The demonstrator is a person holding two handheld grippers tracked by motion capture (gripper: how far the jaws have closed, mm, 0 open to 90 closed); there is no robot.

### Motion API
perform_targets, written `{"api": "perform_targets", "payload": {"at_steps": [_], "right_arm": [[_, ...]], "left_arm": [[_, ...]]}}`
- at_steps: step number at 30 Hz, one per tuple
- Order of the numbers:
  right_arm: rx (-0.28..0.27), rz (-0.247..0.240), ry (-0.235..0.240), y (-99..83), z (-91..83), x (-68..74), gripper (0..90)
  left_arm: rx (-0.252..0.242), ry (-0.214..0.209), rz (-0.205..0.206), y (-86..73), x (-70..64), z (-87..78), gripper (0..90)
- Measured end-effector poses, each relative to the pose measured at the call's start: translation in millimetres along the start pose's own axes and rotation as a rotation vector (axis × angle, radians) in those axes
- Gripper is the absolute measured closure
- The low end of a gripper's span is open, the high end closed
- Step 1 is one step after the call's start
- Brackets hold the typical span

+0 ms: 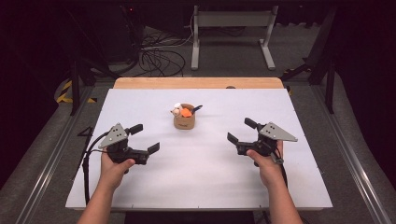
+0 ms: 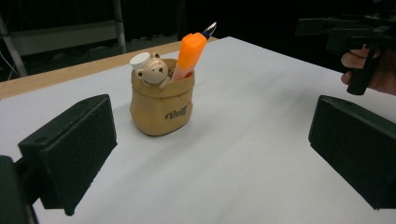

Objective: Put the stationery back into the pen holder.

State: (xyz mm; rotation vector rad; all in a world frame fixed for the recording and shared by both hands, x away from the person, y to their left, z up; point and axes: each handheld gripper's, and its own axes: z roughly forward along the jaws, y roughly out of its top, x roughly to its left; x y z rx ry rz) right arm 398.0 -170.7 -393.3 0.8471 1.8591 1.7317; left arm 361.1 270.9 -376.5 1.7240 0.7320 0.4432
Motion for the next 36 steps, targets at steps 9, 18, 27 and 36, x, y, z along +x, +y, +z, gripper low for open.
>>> {"api": "perform_targets", "payload": {"at_steps": [9,18,27,36], "right_arm": [[-0.011,0.003,-0.023,0.8,-15.8,-4.3,8.5],[-0.01,0.014,-0.044,-3.4,-31.4,-8.1,8.3],[-0.008,0.014,-0.059,-5.6,-41.1,-10.8,8.3],[-0.011,0.012,-0.082,-7.2,-53.2,-14.9,8.3]], "left_arm": [[-0.001,0.005,0.001,-0.5,1.1,-1.5,1.6],[-0.005,0.005,-0.008,-0.7,1.5,-3.6,1.6],[-0.003,0.008,-0.009,-1.2,2.3,-5.1,1.6],[-0.009,0.01,-0.009,-1.4,2.8,-8.1,1.5]]}}
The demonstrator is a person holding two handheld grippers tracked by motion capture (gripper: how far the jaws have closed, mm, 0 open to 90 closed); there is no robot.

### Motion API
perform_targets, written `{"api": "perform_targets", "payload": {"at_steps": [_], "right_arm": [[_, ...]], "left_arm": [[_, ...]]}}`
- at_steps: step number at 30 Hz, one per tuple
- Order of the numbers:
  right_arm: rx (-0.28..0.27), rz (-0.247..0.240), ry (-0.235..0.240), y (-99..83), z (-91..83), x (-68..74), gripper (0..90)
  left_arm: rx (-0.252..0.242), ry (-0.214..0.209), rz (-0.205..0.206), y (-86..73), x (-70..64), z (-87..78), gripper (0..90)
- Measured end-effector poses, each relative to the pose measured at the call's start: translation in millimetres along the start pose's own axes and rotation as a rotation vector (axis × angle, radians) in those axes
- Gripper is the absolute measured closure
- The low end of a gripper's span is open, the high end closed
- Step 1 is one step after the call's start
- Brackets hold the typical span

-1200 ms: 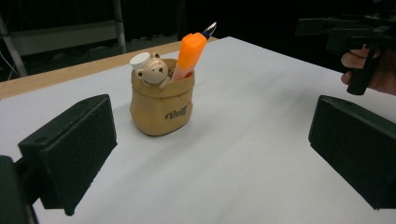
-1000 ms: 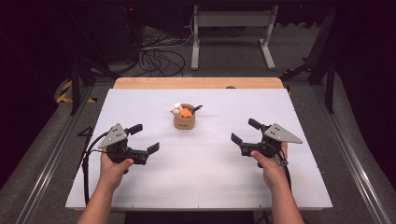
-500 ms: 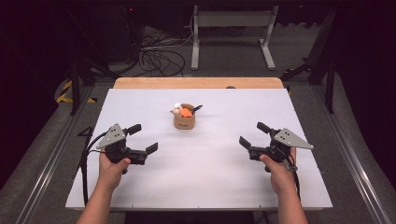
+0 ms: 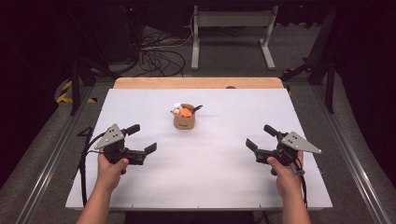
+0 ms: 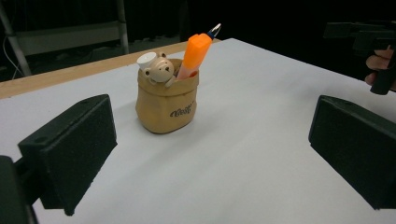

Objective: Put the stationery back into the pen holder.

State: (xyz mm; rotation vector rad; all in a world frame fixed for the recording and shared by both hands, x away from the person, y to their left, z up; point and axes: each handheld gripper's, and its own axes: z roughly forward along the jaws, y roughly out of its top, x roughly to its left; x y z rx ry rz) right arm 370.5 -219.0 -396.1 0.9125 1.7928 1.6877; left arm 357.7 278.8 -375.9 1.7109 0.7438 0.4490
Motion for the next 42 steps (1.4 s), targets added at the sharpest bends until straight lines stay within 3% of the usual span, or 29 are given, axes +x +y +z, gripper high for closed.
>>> {"api": "perform_targets", "payload": {"at_steps": [18,42], "right_arm": [[0.011,0.003,-0.01,-3.5,-12.2,-3.8,8.3],[0.012,0.004,-0.011,-3.7,-12.4,-5.1,8.3]], "left_arm": [[-0.003,0.005,-0.004,-1.1,1.0,-4.3,1.5],[-0.001,0.009,-0.002,-2.2,3.4,-5.0,1.5]]}}
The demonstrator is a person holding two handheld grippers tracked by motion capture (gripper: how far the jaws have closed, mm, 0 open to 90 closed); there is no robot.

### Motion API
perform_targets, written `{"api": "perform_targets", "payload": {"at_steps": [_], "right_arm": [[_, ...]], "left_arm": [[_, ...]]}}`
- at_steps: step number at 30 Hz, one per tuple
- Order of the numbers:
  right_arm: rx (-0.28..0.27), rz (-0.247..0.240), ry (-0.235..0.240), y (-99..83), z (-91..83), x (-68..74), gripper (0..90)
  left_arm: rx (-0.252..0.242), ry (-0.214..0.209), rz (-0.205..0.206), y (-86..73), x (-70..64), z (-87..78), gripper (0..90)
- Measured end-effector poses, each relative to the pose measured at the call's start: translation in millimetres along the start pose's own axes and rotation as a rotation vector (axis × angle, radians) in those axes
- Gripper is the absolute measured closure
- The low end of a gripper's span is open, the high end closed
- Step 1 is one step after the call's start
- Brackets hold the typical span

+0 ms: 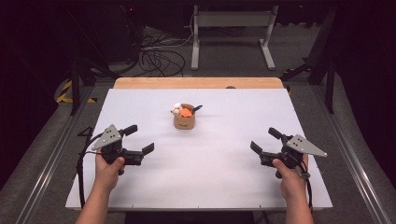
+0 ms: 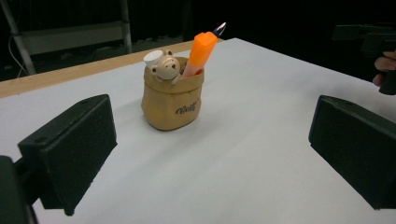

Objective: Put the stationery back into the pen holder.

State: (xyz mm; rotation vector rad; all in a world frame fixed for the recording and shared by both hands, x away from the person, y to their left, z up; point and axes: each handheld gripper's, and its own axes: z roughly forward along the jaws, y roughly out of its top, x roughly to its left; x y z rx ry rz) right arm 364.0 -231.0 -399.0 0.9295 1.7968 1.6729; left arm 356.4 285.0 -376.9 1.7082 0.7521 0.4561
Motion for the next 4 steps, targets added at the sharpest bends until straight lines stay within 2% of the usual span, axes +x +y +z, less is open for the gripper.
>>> {"api": "perform_targets", "payload": {"at_steps": [4], "right_arm": [[-0.004,0.001,0.002,0.3,0.1,-0.1,8.3]], "left_arm": [[-0.004,0.0,-0.003,0.3,0.4,-0.6,1.5]]}}
